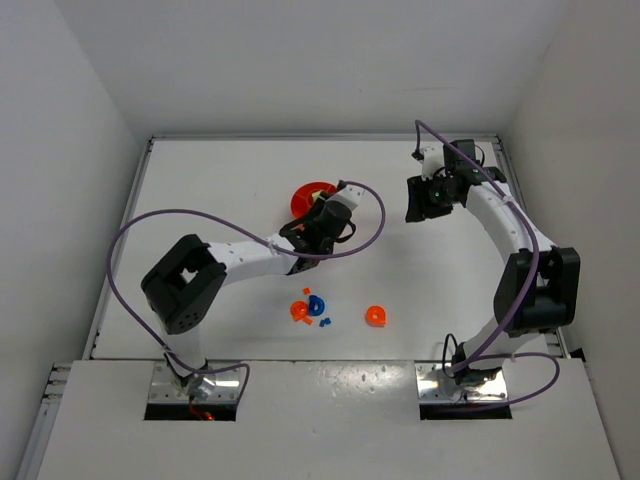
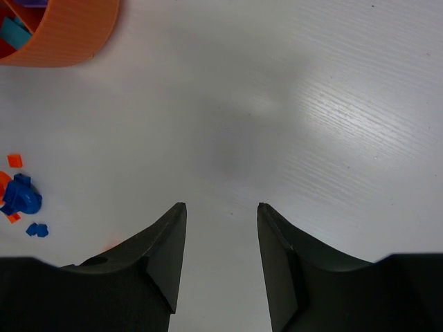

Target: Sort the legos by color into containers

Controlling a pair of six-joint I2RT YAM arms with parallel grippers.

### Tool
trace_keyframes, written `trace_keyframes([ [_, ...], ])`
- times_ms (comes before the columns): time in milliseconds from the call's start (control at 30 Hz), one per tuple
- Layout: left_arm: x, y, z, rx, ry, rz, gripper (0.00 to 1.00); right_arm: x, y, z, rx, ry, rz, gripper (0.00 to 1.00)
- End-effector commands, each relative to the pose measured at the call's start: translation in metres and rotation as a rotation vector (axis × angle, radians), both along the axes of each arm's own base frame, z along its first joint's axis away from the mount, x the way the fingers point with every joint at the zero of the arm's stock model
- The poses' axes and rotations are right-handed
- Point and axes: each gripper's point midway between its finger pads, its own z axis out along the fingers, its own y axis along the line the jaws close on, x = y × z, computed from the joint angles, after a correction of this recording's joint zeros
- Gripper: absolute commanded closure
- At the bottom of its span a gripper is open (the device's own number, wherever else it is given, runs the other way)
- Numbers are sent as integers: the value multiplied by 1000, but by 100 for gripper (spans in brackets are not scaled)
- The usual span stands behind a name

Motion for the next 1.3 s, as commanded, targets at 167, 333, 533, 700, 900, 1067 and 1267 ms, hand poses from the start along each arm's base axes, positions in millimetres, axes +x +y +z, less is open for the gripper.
trace_keyframes([
  [167,4,-10,25,-48,-70,21,54,14,4,13,31,-54,-2,54],
  [333,6,-10,43,-58,-98,25,43,11,4,13,31,-54,-2,54],
  [533,4,-7,77,-76,-144,39,21,11,4,20,33,-73,-2,54],
  [700,-11,12,134,-148,-187,55,27,1,9,21,23,-76,66,54],
  [900,-24,66,189,-308,-126,45,0,-24,14,12,-6,-44,185,54],
  [1067,-33,113,190,-312,-85,44,0,-43,23,5,-63,-41,265,54],
  [1267,-46,148,148,-295,26,63,22,-63,54,-5,-118,-25,391,55],
])
